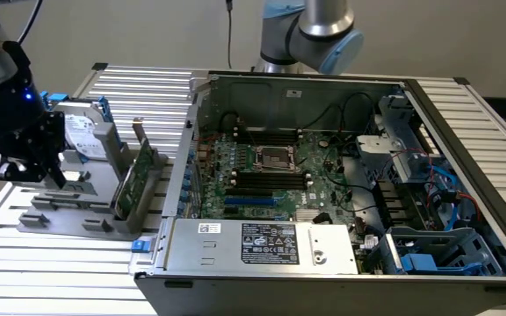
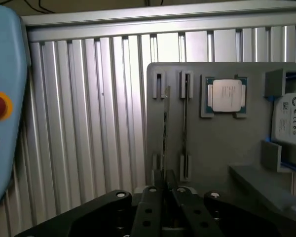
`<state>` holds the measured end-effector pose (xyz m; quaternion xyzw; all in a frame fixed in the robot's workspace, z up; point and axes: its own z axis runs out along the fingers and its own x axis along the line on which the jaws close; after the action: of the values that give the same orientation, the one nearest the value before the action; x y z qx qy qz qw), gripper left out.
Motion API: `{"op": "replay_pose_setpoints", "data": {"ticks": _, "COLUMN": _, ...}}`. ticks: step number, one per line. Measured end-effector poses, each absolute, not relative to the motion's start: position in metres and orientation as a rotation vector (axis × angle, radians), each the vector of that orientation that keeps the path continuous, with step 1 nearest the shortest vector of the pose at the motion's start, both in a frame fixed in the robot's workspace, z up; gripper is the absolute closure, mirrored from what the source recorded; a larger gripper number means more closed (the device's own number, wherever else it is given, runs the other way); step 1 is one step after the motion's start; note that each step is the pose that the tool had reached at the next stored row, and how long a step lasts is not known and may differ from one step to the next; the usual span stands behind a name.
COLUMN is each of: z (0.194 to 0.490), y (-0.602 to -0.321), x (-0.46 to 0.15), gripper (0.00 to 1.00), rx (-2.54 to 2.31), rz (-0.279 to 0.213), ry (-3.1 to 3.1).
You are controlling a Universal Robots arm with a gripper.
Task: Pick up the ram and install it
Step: 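Pick up the ram and move it above insertion slot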
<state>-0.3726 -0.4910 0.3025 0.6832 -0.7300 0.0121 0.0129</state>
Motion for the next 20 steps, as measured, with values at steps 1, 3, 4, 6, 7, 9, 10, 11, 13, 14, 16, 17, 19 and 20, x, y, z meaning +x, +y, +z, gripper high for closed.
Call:
{"op": "replay_pose_setpoints", "data": {"ticks": 1, "z": 0.306, "y": -0.491, "x": -0.368, "gripper": 0.86, "rx": 2.129, "rz": 0.037, "ry": -2.275}}
{"op": "replay_pose_setpoints", "data": {"ticks": 3, "z": 0.313, "y": -0.491, "x": -0.359, "gripper": 0.86, "rx": 2.129, "rz": 0.036, "ry": -2.275}}
{"op": "replay_pose_setpoints", "data": {"ticks": 4, "z": 0.317, "y": -0.491, "x": -0.354, "gripper": 0.86, "rx": 2.129, "rz": 0.036, "ry": -2.275}}
{"op": "replay_pose_setpoints", "data": {"ticks": 6, "z": 0.323, "y": -0.491, "x": -0.345, "gripper": 0.86, "rx": 2.129, "rz": 0.035, "ry": -2.275}}
{"op": "replay_pose_setpoints", "data": {"ticks": 7, "z": 0.327, "y": -0.491, "x": -0.341, "gripper": 0.86, "rx": 2.129, "rz": 0.035, "ry": -2.275}}
{"op": "replay_pose_setpoints", "data": {"ticks": 9, "z": 0.333, "y": -0.491, "x": -0.332, "gripper": 0.86, "rx": 2.129, "rz": 0.035, "ry": -2.275}}
{"op": "replay_pose_setpoints", "data": {"ticks": 10, "z": 0.336, "y": -0.490, "x": -0.327, "gripper": 0.86, "rx": 2.129, "rz": 0.035, "ry": -2.275}}
{"op": "replay_pose_setpoints", "data": {"ticks": 11, "z": 0.339, "y": -0.490, "x": -0.323, "gripper": 0.86, "rx": 2.129, "rz": 0.035, "ry": -2.275}}
{"op": "replay_pose_setpoints", "data": {"ticks": 13, "z": 0.345, "y": -0.490, "x": -0.313, "gripper": 0.86, "rx": 2.129, "rz": 0.035, "ry": -2.275}}
{"op": "replay_pose_setpoints", "data": {"ticks": 14, "z": 0.348, "y": -0.490, "x": -0.309, "gripper": 0.86, "rx": 2.129, "rz": 0.035, "ry": -2.275}}
{"op": "replay_pose_setpoints", "data": {"ticks": 16, "z": 0.354, "y": -0.489, "x": -0.300, "gripper": 0.86, "rx": 2.129, "rz": 0.035, "ry": -2.275}}
{"op": "replay_pose_setpoints", "data": {"ticks": 17, "z": 0.357, "y": -0.489, "x": -0.295, "gripper": 0.86, "rx": 2.129, "rz": 0.035, "ry": -2.275}}
{"op": "replay_pose_setpoints", "data": {"ticks": 19, "z": 0.362, "y": -0.488, "x": -0.286, "gripper": 0.86, "rx": 2.129, "rz": 0.035, "ry": -2.275}}
{"op": "replay_pose_setpoints", "data": {"ticks": 20, "z": 0.364, "y": -0.488, "x": -0.282, "gripper": 0.86, "rx": 2.129, "rz": 0.035, "ry": -2.275}}
